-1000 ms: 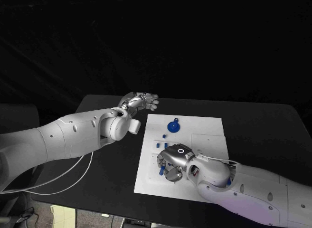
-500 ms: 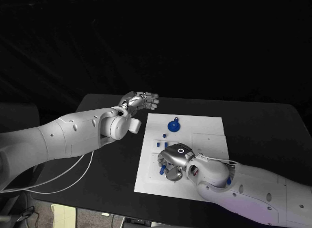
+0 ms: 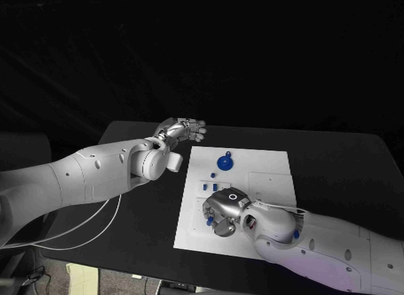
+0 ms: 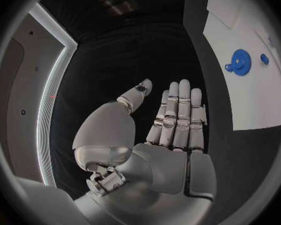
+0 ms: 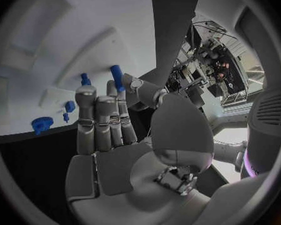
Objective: Assemble the parts on the task board
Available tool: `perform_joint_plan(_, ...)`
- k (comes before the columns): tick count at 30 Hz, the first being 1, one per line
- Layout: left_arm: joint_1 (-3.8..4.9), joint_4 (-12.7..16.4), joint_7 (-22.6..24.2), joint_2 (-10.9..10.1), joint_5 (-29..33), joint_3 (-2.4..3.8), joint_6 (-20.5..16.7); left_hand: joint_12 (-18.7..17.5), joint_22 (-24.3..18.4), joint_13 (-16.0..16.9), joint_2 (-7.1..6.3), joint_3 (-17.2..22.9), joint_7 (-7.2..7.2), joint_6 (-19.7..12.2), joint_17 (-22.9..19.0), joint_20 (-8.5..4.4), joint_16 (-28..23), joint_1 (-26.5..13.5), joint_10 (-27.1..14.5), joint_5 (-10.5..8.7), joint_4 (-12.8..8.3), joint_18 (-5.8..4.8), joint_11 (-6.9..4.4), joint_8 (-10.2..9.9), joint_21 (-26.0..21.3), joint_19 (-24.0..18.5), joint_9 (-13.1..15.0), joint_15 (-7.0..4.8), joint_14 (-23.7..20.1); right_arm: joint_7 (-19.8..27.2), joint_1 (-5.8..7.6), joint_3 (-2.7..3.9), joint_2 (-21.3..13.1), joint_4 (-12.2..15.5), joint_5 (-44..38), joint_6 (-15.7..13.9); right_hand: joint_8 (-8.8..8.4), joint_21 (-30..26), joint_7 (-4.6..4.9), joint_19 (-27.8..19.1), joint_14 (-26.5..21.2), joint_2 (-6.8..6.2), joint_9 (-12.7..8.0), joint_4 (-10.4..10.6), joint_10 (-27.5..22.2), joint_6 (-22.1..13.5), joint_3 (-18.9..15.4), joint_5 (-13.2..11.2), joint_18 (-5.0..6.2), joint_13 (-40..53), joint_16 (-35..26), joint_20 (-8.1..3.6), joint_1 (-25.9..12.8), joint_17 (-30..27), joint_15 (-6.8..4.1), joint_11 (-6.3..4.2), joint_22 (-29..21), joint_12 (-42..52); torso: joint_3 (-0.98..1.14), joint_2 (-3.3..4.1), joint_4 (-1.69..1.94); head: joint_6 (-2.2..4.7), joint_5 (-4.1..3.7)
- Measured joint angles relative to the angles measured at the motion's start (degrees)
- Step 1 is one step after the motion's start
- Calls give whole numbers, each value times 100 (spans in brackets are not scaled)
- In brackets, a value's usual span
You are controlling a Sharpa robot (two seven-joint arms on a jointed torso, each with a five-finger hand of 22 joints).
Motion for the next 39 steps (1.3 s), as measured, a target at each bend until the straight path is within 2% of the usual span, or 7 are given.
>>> perform_joint_plan(5,0,-1,-1,-2,0,0,1,0,0,0,0,0,0,0,0,0,0,0,0,0,0,0,0,0,0,0,0,0,0,33,9,-14,19,-37,70,0,-7,0,0,0,-12,2,2,-31,0,-1,18,64,0,1,-28,0,-3,-7,-12,0,0,0,2,-1,2,-9,-3)
perform_joint_plan(8,0,-2,-2,-2,0,0,1,0,-1,0,0,-1,0,0,5,0,0,0,0,0,1,0,0,0,0,0,0,0,0,61,10,-15,28,-66,128,-7,-54,0,43,-2,-23,26,6,-32,0,-46,18,116,0,1,-28,3,-26,-7,-2,0,0,-5,3,-1,1,-12,-3)
perform_joint_plan(11,0,-2,-3,-2,0,0,2,0,-1,-1,0,-15,0,0,5,0,0,0,0,0,15,0,0,0,0,0,0,0,0,88,10,-17,27,-81,198,-15,-140,0,99,-24,-54,77,5,-70,-92,-166,-23,300,0,54,-28,22,-82,-7,24,69,-1,-106,5,-1,0,-12,-3)
perform_joint_plan(14,0,-2,-4,-2,0,0,3,0,-1,-5,0,-15,0,0,5,0,0,0,0,0,15,0,0,0,0,0,1,0,0,119,2,-31,27,-92,285,-12,-219,0,146,-35,-89,18,-27,-45,-256,-270,-161,408,-1,81,-28,32,-262,-7,64,128,-1,-182,6,-1,-2,-12,-4)
perform_joint_plan(21,0,-2,-6,-6,0,0,4,0,-1,-4,0,-15,0,0,10,0,0,0,0,0,15,0,0,0,0,0,1,0,0,180,-22,-52,12,-114,492,49,-350,0,264,-35,-95,-302,-95,71,-520,-515,-527,507,-1,-71,-28,33,-480,8,170,232,-1,-347,5,0,-2,-11,-9)
perform_joint_plan(31,1,-1,-9,-9,0,0,6,0,4,-4,0,-15,0,0,14,0,0,0,0,0,15,0,0,0,0,0,-5,0,0,212,-29,-58,4,-125,636,39,-407,-22,316,-44,-118,-396,-138,144,-641,-628,-600,507,-1,-158,-28,42,-421,8,233,272,-1,-396,3,-1,0,-3,-16)
perform_joint_plan(39,1,-1,-11,-19,0,0,8,0,3,-4,0,-15,0,0,18,0,-20,0,0,0,15,0,0,0,0,0,-5,0,0,239,-35,-62,-42,-118,713,-101,-471,-66,368,-107,-162,-469,-168,185,-734,-721,-591,484,-1,-229,-28,61,-347,8,276,322,-1,-448,3,0,3,-2,-17)
